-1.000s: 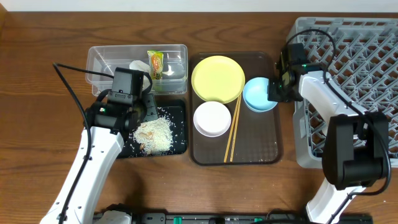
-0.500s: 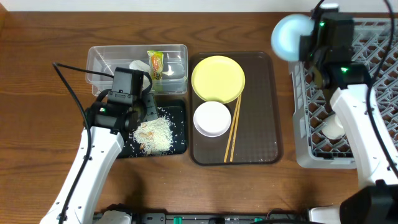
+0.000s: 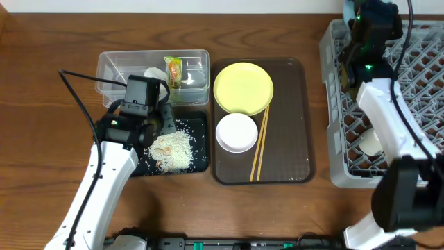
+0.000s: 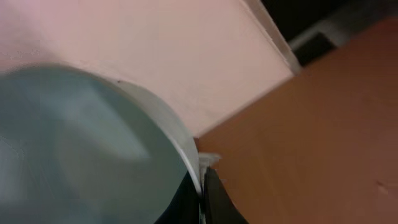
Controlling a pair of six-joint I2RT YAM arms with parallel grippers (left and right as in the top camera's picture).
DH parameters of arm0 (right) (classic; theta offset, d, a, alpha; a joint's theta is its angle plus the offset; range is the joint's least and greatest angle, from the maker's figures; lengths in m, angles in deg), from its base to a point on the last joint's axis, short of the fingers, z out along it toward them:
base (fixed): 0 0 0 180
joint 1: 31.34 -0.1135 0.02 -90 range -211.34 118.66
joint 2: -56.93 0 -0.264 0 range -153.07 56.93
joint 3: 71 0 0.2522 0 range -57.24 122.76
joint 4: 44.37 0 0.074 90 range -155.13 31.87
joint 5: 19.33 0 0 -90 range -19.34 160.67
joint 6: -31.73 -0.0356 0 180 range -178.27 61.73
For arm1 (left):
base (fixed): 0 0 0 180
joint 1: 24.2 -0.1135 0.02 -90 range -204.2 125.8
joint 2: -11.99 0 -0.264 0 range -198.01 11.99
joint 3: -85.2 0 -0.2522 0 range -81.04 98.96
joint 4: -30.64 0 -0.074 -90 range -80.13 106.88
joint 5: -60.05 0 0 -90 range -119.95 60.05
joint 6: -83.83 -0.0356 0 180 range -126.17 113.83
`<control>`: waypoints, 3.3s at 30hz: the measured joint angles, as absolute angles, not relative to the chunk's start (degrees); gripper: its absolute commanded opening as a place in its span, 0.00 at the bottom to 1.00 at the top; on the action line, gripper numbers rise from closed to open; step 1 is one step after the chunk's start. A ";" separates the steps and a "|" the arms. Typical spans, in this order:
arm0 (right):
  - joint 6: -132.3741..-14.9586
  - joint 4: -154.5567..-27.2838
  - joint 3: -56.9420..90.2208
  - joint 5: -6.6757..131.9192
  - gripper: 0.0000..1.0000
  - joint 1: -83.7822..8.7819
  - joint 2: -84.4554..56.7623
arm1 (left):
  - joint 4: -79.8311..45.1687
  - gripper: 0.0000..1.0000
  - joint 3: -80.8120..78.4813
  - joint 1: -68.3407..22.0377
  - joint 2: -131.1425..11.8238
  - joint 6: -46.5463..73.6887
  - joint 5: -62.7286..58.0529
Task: Sort waste into correct bins and load items into the dishwasher rack
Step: 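Carry the light-blue bowl with the right gripper into the rack's back row, then reach the right gripper to the white bowl and grasp it, then carry the white bowl with the right gripper and set it in the rack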
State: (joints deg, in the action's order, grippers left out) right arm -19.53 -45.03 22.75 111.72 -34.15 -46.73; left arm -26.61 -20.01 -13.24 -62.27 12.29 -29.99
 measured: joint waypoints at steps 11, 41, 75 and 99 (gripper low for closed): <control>-13.43 -39.00 22.75 117.21 0.01 -30.54 -59.04 | -26.59 0.52 -20.01 -13.24 -62.29 12.29 -29.99; -51.15 -83.59 22.99 102.92 0.59 -34.54 -49.66 | -25.98 0.52 -20.01 -13.24 -62.27 12.29 -29.97; -65.86 -106.78 21.02 54.57 0.01 -57.55 -57.31 | -29.21 0.53 -20.01 -13.24 -64.52 21.04 -38.12; -56.55 -81.45 31.95 105.21 0.01 -30.84 -40.22 | -28.90 0.57 -20.01 -13.24 -64.52 21.06 -38.34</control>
State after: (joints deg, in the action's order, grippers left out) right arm -56.55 -81.45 31.95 105.21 -30.84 -40.22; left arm -28.90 -20.01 -13.24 -64.52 21.06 -38.34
